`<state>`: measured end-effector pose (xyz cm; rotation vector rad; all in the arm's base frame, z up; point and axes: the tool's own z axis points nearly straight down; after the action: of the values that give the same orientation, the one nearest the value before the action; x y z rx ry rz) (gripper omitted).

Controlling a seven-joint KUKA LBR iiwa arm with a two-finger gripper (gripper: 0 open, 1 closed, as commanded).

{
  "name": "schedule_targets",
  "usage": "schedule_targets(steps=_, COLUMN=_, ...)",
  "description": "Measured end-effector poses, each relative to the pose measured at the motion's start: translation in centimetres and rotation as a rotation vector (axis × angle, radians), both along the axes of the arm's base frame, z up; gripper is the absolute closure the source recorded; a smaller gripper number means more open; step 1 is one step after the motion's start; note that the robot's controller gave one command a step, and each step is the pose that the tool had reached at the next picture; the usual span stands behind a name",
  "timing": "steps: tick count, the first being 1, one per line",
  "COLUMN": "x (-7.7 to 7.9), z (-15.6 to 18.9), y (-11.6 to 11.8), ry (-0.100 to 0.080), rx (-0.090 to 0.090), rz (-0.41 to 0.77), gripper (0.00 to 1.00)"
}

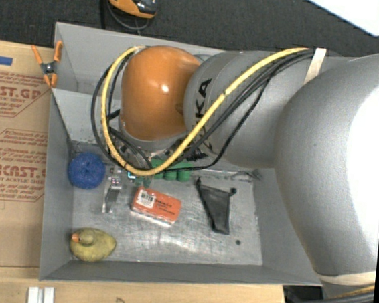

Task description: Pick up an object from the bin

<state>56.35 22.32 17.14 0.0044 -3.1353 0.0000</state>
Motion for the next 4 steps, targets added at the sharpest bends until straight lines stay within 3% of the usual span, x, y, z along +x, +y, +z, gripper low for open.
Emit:
schedule_targets(steps=1, x=0.2, z=0.4, y=-0.1, ry=-0.007, rx=0.002, rz=-0.002, gripper=0.0)
schedule_targets(steps=2, x=1.5, z=-3.7, y=0.7, ry=-0.015, rx=0.005, rz=-0.21, gripper=0.0)
schedule_targets(steps=3, x=1.6, z=-6.9, y=1.4, ry=-0.003, rx=-0.003, rz=-0.205, gripper=0.0)
schedule_targets(steps=4, x=2.8, z=-3.8, y=2.3, ry=-0.01, rx=0.002, rz=-0.128, gripper=0.0)
